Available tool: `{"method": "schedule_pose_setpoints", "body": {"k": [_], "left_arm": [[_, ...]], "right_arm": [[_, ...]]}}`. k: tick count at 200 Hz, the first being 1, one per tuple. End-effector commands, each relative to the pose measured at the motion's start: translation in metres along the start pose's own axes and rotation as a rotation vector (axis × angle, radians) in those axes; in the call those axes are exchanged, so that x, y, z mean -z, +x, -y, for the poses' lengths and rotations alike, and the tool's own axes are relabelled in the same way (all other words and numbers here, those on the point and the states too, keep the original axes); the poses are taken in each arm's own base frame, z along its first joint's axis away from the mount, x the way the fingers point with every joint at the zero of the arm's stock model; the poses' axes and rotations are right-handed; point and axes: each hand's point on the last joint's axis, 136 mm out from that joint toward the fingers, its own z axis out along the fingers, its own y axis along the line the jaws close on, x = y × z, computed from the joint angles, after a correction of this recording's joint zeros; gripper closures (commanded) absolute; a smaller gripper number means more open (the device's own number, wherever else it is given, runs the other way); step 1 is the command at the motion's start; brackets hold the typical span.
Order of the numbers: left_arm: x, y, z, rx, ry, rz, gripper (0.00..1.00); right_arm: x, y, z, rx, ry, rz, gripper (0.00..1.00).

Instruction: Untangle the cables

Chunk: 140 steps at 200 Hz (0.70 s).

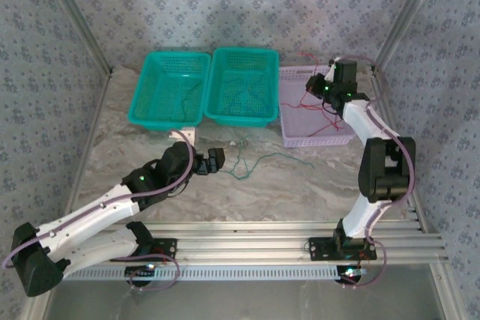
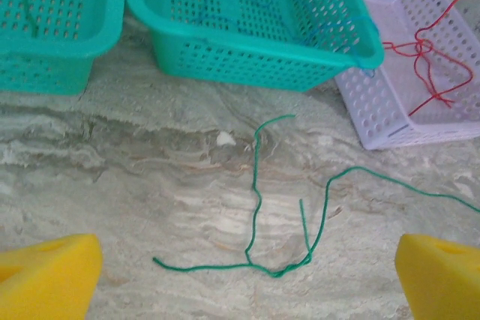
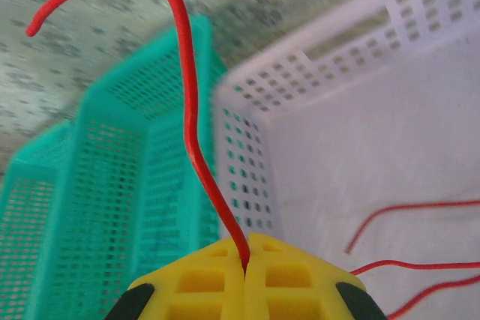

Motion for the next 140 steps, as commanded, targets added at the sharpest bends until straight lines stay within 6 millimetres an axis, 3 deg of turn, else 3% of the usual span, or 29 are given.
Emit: {"method": "schedule_pose_setpoints", "body": {"k": [1,35,53,68,93,140], "left_arm": [[0.002,0.009,-0.005,0.045,0.001,-0.018,0.01],[-0.001,0.024,-0.009,0.067,0.002,-0.05,0.01],[-0.004,0.03,-0.011,0.07,-0.007,-0.067,0.01],[-0.006,0.033,-0.011,0.07,-0.009,-0.078,0.02],[-0.01,0.04,-0.01,0.075,-0.004,-0.098,0.02],[-0.017,0.052,-0.009,0.084,-0.007,-0.136,0.03]], "right_arm": [[-0.012,0.005,0.018,-0.03,0.072,-0.034,1.0],[-0.032,0.033,0.045,-0.073,0.146,-0.134,1.0],[-0.034,0.037,0.051,-0.088,0.164,-0.147,0.98],[-0.029,0.033,0.043,-0.079,0.143,-0.129,0.88],[-0.007,0.013,0.021,-0.033,0.122,-0.052,0.61],[0.043,-0.019,-0.014,0.029,0.111,0.081,0.47]]}}
